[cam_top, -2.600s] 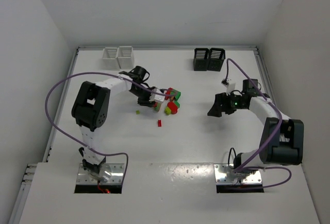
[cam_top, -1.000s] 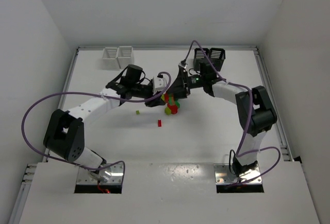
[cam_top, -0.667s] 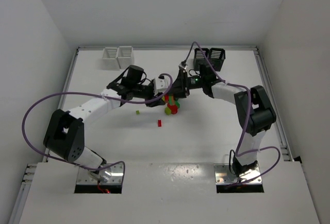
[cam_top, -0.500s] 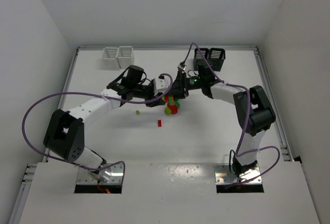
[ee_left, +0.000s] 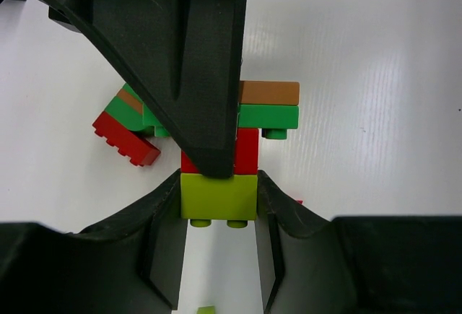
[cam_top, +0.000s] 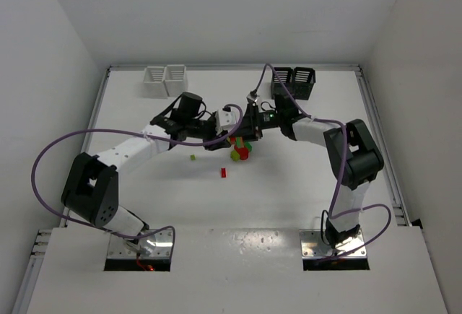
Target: Sort the legos into containers by color
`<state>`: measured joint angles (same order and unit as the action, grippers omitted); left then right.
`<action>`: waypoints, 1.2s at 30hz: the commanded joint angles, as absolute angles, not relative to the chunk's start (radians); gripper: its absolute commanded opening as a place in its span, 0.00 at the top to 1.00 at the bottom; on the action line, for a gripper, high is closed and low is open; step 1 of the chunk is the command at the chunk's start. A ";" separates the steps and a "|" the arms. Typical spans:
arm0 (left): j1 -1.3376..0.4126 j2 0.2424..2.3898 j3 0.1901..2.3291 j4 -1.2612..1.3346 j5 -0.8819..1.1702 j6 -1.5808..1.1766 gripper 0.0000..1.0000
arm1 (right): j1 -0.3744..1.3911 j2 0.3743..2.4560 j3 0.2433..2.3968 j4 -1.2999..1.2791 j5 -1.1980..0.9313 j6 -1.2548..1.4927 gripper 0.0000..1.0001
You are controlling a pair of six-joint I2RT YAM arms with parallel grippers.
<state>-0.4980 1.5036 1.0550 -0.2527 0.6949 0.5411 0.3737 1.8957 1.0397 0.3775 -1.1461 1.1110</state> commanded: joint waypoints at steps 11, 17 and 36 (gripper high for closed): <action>-0.390 1.448 0.985 -0.242 0.680 0.615 0.92 | 0.321 1.818 1.000 0.420 -1.252 1.089 1.00; -0.302 1.408 0.956 -0.291 0.692 0.652 0.92 | 0.230 1.799 1.000 0.408 -1.262 1.062 1.00; -0.097 1.945 1.747 -0.235 0.120 0.086 0.98 | 0.173 1.733 1.137 -0.272 -0.836 0.416 1.00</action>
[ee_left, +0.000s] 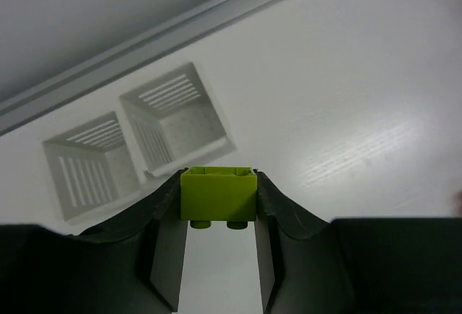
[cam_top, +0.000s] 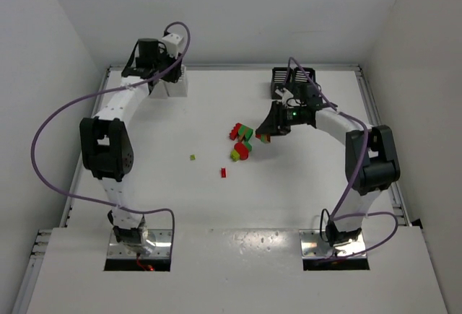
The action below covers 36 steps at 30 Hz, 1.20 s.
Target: Sort the legos into containers by color
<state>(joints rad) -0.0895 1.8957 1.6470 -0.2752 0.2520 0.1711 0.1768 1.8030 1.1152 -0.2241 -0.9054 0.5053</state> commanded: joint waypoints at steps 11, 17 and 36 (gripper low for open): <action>-0.046 2.152 1.982 -0.275 0.044 -0.001 0.92 | 0.173 1.713 1.137 -0.314 -0.738 0.365 1.00; -0.037 2.203 2.000 -0.275 0.044 -0.002 0.87 | 0.182 1.704 1.137 -0.325 -0.706 0.356 1.00; -0.037 2.154 1.958 -0.229 0.112 -0.002 0.22 | 0.183 1.713 1.127 -0.298 -0.753 0.376 1.00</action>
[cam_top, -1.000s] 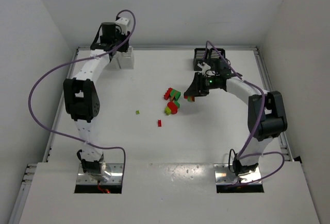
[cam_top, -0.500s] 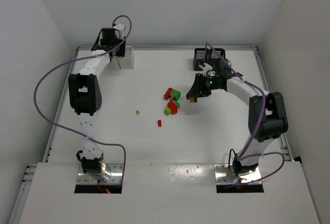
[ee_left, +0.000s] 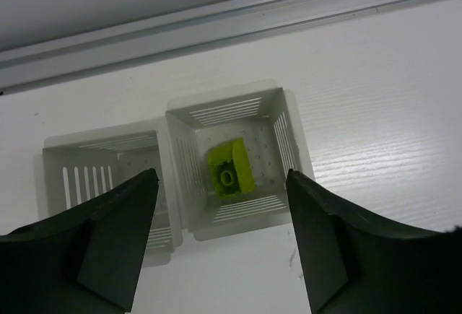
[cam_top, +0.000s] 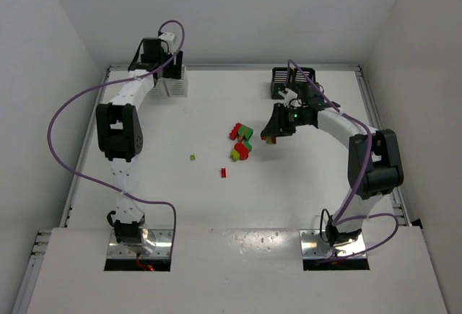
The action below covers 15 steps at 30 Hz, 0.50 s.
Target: Sort the legos into containers by color
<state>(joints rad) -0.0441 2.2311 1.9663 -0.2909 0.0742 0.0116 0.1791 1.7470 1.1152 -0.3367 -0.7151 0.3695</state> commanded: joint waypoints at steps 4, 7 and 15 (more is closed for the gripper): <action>-0.018 1.993 1.829 -0.103 0.384 -0.011 0.25 | 0.183 1.723 1.109 -0.261 -0.869 0.452 1.00; -0.023 1.838 1.589 -0.058 0.794 0.060 0.26 | 0.195 1.733 1.063 -0.059 -1.088 0.599 1.00; -0.236 1.386 1.027 -0.170 1.029 0.441 0.23 | 0.232 1.755 0.966 0.359 -1.327 0.939 1.00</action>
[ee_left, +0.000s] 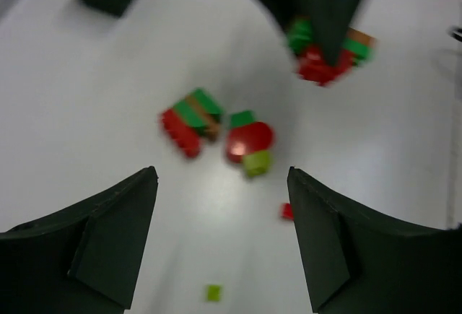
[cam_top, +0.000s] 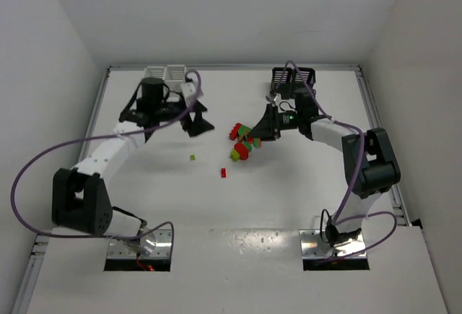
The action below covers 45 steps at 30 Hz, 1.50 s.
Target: Sort the legos into containers by color
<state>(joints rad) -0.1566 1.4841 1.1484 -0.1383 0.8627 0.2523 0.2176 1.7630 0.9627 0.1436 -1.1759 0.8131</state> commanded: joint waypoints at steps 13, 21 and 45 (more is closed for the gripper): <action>-0.448 1.364 1.002 -0.272 0.991 0.484 0.18 | 0.325 1.789 1.028 0.244 -1.456 0.868 1.00; -0.520 1.373 1.011 -0.175 0.876 0.367 0.25 | 0.347 1.829 1.069 0.213 -1.404 0.890 1.00; -0.584 1.431 1.049 -0.071 0.834 0.241 0.38 | 0.365 1.848 1.060 0.272 -1.374 0.988 1.00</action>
<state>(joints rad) -0.5686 1.4334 0.9993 -0.1196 0.8185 0.2516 0.3508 1.8511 1.0294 0.2249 -1.3651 0.9791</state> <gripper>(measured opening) 0.636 0.373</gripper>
